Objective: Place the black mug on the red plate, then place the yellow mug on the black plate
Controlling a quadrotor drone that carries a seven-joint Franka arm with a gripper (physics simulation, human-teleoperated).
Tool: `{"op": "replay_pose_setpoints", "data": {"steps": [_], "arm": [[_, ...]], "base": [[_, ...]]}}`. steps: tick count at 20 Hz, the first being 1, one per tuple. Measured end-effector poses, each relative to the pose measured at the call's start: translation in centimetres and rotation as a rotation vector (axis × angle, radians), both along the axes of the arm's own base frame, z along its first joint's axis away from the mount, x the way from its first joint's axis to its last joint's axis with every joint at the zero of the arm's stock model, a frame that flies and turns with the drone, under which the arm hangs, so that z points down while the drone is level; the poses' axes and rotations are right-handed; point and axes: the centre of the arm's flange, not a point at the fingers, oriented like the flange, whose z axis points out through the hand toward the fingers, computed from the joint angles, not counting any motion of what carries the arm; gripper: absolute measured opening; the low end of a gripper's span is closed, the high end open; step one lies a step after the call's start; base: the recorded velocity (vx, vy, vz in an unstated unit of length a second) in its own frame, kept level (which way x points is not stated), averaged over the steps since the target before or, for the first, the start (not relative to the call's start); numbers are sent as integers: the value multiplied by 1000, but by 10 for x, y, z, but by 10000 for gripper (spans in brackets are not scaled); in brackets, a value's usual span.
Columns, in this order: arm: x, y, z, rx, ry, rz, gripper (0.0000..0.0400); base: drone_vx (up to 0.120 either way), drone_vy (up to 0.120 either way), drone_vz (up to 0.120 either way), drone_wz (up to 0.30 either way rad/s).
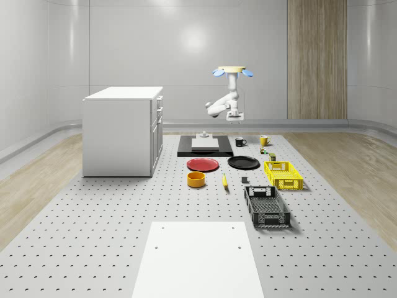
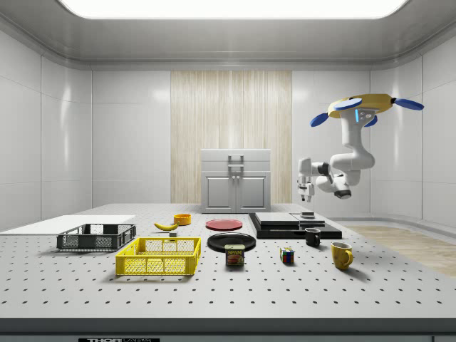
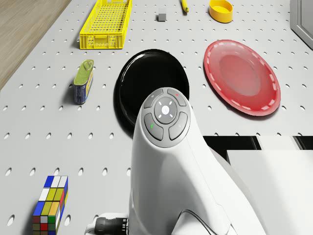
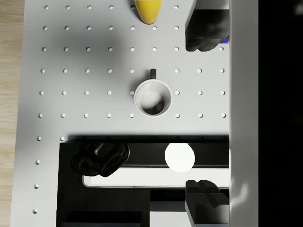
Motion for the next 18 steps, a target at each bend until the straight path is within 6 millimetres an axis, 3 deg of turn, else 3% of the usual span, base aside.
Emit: {"op": "replay_pose_setpoints", "data": {"steps": [8,11,18], "arm": [[0,-3,0,-29,1,-1,400],[0,-3,0,-33,1,-1,400],[0,-4,0,-37,2,-1,400]], "base": [[0,0,-120,0],[-120,0,-120,0],[0,0,-120,0]]}}
